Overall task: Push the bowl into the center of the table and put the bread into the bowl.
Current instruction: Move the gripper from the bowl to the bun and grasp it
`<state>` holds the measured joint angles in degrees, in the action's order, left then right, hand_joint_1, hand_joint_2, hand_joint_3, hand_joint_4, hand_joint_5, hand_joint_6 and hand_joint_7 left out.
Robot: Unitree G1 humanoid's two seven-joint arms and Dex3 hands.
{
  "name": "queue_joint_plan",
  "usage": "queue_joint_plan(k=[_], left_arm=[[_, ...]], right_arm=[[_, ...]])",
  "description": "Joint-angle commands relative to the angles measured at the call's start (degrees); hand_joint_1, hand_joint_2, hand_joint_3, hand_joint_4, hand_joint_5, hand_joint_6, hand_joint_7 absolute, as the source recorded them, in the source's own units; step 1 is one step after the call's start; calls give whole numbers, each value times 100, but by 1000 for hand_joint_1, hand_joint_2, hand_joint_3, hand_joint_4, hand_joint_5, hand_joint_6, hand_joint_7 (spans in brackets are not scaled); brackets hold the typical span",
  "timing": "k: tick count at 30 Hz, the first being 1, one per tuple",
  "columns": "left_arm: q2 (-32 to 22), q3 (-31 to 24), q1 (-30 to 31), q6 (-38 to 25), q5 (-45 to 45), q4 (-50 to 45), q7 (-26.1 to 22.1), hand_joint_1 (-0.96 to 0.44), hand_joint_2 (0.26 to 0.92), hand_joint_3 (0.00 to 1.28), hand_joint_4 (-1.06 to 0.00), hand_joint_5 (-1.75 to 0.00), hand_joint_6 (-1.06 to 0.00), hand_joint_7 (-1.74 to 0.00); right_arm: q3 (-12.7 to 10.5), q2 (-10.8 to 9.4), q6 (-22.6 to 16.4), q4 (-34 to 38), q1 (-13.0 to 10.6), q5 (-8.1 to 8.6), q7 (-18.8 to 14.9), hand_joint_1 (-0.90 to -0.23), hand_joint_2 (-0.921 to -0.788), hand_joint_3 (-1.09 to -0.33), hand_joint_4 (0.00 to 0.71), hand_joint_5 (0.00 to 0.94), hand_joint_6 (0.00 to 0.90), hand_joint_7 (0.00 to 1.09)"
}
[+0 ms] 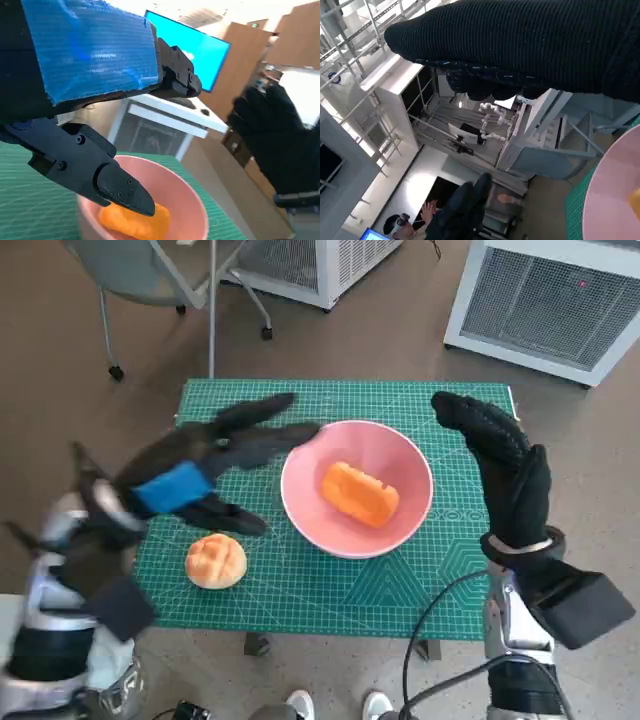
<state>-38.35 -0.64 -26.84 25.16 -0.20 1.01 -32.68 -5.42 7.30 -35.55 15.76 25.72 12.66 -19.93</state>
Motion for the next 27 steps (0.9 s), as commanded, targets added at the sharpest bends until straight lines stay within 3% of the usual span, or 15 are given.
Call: queue_joint_plan(k=[1, 12, 27], left_arm=[[-326, -192, 242, -154, -213, -51, -342, -399, 739, 0, -159, -10, -346, -24], [-963, -269, 668, -1000, -107, -274, -1005, -326, 734, 1, -164, -4, -361, -23], [-1072, -66, 1172, -1685, 284, -530, -1173, -288, 742, 3, -160, 0, -347, -5]], right_arm=[[15, 5, 59, 61, -98, 56, -74, -730, -921, -770, 122, 0, -1, 455], [9, 35, 126, 132, -39, 135, -161, -729, -921, -772, 118, 0, -1, 453], [5, 20, 176, 248, 48, 197, -276, -728, -921, -770, 117, 0, -1, 454]])
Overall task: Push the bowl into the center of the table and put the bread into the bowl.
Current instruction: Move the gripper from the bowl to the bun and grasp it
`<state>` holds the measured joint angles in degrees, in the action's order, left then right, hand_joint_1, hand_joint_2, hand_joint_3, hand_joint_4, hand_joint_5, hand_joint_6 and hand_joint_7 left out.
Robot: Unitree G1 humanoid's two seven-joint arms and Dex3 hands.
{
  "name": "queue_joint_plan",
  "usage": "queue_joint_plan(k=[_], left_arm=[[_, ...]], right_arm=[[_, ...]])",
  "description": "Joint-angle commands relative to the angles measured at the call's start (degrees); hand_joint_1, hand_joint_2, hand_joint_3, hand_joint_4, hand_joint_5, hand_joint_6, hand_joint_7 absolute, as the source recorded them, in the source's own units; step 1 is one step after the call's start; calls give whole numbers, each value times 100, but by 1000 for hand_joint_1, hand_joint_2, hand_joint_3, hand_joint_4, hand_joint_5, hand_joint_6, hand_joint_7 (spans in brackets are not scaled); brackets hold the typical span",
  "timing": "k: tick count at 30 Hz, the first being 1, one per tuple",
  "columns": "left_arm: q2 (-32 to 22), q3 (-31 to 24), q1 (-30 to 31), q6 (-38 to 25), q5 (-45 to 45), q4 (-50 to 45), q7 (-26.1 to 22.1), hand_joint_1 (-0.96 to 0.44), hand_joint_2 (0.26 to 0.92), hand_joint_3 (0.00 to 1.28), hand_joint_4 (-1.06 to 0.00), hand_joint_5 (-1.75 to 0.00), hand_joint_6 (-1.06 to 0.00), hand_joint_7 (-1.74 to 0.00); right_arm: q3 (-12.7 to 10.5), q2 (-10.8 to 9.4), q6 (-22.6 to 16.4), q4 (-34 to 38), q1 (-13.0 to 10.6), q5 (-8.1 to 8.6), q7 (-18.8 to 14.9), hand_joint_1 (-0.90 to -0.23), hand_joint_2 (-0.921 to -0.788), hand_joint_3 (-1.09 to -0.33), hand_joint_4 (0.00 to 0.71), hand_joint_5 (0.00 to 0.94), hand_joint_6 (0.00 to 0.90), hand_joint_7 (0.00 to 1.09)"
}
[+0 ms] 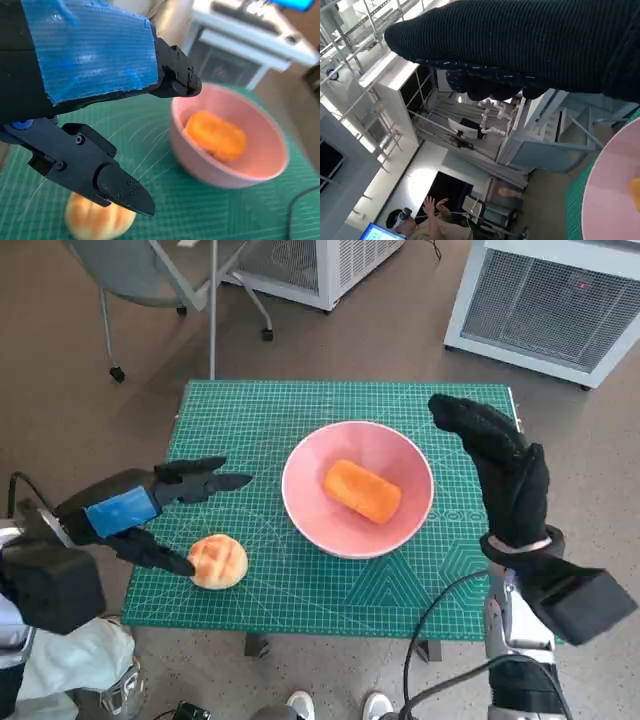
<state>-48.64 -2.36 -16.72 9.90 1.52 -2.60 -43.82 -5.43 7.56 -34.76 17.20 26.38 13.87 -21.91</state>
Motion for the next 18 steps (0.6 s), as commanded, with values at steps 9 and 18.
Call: queue_joint_plan(k=[9, 18], left_arm=[[3, 372, 330, -568, 498, -394, -4, -232, 735, 0, -180, -6, -351, -4], [81, 738, 349, -988, 993, -527, 36, -158, 737, 1, -237, -14, -387, -13]], right_arm=[[-14, 23, 157, 126, 1, 155, -159, -727, -921, -770, 114, 0, -1, 454], [-17, 60, 198, 48, -42, 160, -167, -725, -921, -772, 113, 0, -1, 458]])
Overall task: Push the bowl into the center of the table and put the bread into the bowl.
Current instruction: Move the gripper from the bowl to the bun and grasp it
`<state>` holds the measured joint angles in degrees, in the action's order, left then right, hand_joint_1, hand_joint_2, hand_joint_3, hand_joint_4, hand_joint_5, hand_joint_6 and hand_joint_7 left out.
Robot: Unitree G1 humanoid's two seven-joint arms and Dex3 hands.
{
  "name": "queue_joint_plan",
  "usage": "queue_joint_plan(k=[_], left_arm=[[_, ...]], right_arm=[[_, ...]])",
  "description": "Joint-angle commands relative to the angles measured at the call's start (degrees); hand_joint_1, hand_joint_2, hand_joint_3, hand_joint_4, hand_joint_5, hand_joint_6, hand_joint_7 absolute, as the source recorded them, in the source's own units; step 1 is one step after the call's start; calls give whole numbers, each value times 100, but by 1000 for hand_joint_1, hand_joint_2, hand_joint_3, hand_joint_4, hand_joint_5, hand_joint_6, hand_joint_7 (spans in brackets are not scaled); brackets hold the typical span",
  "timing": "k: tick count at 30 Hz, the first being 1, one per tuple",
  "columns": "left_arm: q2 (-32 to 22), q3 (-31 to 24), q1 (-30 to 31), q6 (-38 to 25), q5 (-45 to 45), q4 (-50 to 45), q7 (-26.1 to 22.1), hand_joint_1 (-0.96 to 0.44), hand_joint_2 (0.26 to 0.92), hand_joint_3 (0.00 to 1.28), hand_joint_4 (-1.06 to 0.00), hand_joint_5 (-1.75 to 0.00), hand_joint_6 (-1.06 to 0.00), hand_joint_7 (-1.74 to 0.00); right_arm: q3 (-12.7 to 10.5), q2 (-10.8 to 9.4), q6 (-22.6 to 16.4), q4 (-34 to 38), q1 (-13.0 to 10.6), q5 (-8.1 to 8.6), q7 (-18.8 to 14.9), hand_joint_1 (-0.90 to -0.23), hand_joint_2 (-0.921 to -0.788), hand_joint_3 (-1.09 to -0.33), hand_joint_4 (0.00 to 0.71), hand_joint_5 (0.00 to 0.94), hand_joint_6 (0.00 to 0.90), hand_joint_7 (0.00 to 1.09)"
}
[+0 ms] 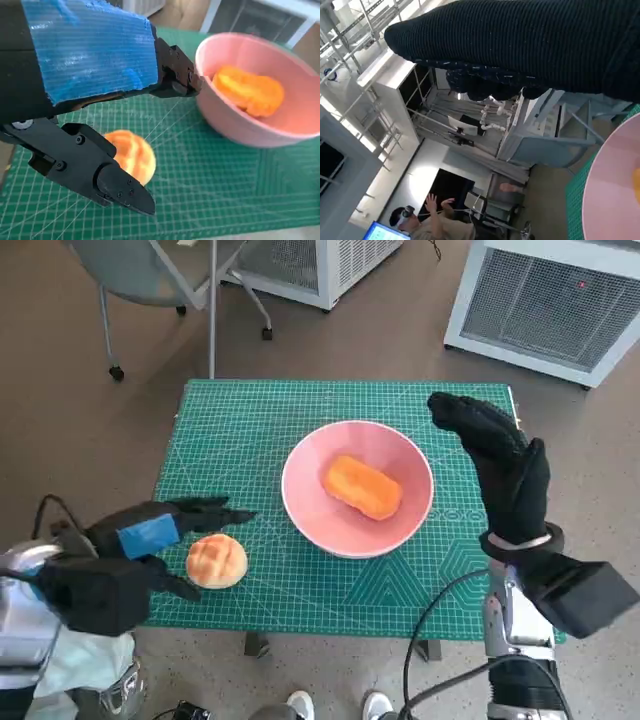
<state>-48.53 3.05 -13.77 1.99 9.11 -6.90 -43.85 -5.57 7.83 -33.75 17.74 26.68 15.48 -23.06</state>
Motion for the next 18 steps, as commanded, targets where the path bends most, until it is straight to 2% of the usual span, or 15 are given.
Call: queue_joint_plan(k=[1, 13, 15, 18], left_arm=[[86, 244, 54, -247, 298, -94, 51, -146, 738, 2, -245, -16, -392, -15], [421, 972, -111, -763, 1403, 291, 396, -36, 763, 12, -363, -16, -470, -20], [504, 1085, -125, -813, 1649, 374, 559, -14, 779, 17, -410, -13, -524, -25], [596, 1153, -113, -749, 1898, 484, 842, 55, 821, 30, -593, -15, -702, -42]], right_arm=[[-2, 38, 99, -15, -76, -2, -53, -724, -921, -772, 112, 0, -1, 458], [9, 64, 106, -50, -107, -11, -69, -724, -921, -773, 108, 0, -1, 460], [14, 63, 109, -64, -117, -15, -69, -724, -921, -773, 107, 0, -1, 460], [16, 62, 109, -78, -128, -12, -76, -724, -921, -774, 107, 0, -1, 459]])
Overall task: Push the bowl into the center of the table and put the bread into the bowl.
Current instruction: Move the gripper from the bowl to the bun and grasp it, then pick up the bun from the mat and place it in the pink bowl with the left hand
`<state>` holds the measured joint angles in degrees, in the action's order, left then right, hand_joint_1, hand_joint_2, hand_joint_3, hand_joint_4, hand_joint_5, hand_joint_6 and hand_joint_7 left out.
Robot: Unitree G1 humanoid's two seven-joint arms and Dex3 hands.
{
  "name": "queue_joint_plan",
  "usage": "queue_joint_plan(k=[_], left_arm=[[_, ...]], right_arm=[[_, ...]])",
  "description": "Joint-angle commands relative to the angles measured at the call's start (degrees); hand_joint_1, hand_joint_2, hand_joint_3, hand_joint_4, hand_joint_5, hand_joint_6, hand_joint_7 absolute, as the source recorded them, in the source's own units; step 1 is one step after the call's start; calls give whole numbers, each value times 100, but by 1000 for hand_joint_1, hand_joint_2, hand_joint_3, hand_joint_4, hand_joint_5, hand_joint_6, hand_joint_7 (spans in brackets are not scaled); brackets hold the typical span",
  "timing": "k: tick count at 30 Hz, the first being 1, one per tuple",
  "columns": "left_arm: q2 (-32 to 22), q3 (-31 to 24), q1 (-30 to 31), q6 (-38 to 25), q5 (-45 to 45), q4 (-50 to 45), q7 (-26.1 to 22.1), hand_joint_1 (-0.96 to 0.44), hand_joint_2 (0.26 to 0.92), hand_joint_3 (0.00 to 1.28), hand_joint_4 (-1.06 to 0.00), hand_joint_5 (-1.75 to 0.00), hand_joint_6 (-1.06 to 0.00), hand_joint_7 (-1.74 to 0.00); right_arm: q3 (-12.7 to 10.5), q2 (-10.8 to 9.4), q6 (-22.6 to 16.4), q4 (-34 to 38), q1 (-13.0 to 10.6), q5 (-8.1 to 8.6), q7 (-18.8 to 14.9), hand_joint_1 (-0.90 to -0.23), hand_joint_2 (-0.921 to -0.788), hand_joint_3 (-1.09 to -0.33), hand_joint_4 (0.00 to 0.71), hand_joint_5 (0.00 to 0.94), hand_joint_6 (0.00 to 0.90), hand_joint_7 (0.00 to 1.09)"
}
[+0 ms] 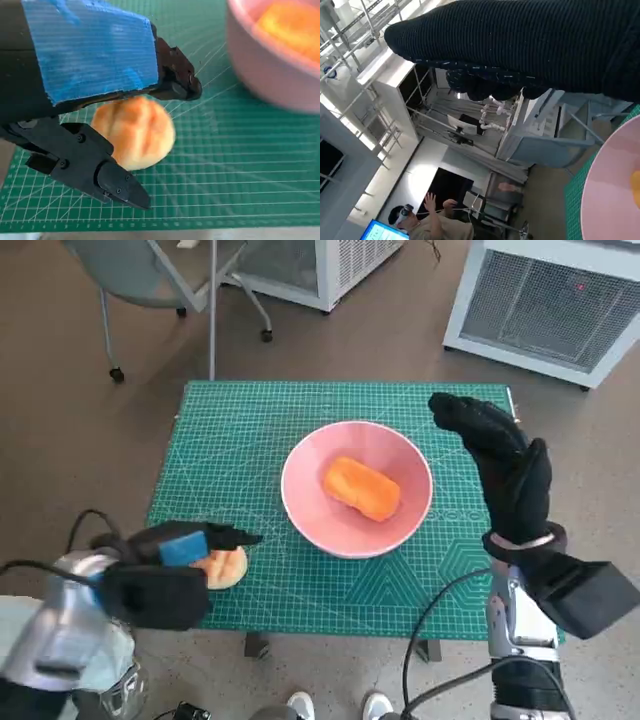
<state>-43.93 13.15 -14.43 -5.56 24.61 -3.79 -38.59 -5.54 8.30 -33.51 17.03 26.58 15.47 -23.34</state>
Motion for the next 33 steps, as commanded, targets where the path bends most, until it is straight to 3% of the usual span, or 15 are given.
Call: queue_joint_plan(k=[1, 2, 3, 4, 5, 7, 11, 20, 26, 33], left_arm=[[142, 132, -36, 84, 389, 196, 419, 77, 837, 33, -687, -18, -766, -44], [149, 121, -29, 140, 419, 213, 490, 100, 856, 35, -812, -37, -836, -50], [134, 78, -10, 264, 427, 213, 594, 109, 864, 34, -861, -35, -864, -47], [124, 47, 3, 354, 432, 216, 669, 71, 875, 23, -861, -388, -816, -386], [102, -2, 16, 436, 430, 193, 741, 47, 888, 18, -845, -634, -770, -620], [75, -81, 27, 564, 399, 177, 834, 26, 899, 13, -829, -837, -733, -836], [48, -267, 20, 822, 249, 191, 930, 9, 904, 4, -827, -953, -717, -1039], [33, -651, -164, 1358, -162, 357, 970, 6, 904, 0, -831, -926, -716, -1136], [24, -1117, -476, 1355, -711, 169, 832, 6, 903, 3, -836, -942, -712, -1124], [334, -1431, -915, 2021, -1733, 637, 744, 5, 908, 19, -793, -1128, -704, -1002]], right_arm=[[12, 16, 85, -7, -117, -10, -51, -724, -921, -774, 106, 0, -1, 459], [11, 18, 84, -7, -117, -9, -53, -724, -921, -774, 106, 0, -1, 459], [9, 21, 86, -9, -117, -6, -57, -724, -921, -774, 106, 0, -1, 459], [7, 23, 87, -10, -116, -4, -59, -724, -921, -774, 106, 0, -1, 459], [5, 26, 88, -15, -119, -4, -60, -724, -921, -774, 106, 0, -1, 459], [4, 28, 91, -25, -121, -5, -58, -724, -921, -774, 106, 0, -1, 459], [1, 31, 97, -35, -124, -10, -51, -723, -921, -774, 106, 0, -1, 458], [-5, 30, 91, 3, -116, -11, -53, -722, -921, -775, 106, 0, -1, 457], [-15, 44, 92, 1, -114, -7, -55, -722, -921, -775, 106, 0, -1, 457], [-22, 45, 72, 72, -68, -5, -62, -717, -921, -776, 106, 0, -1, 457]])
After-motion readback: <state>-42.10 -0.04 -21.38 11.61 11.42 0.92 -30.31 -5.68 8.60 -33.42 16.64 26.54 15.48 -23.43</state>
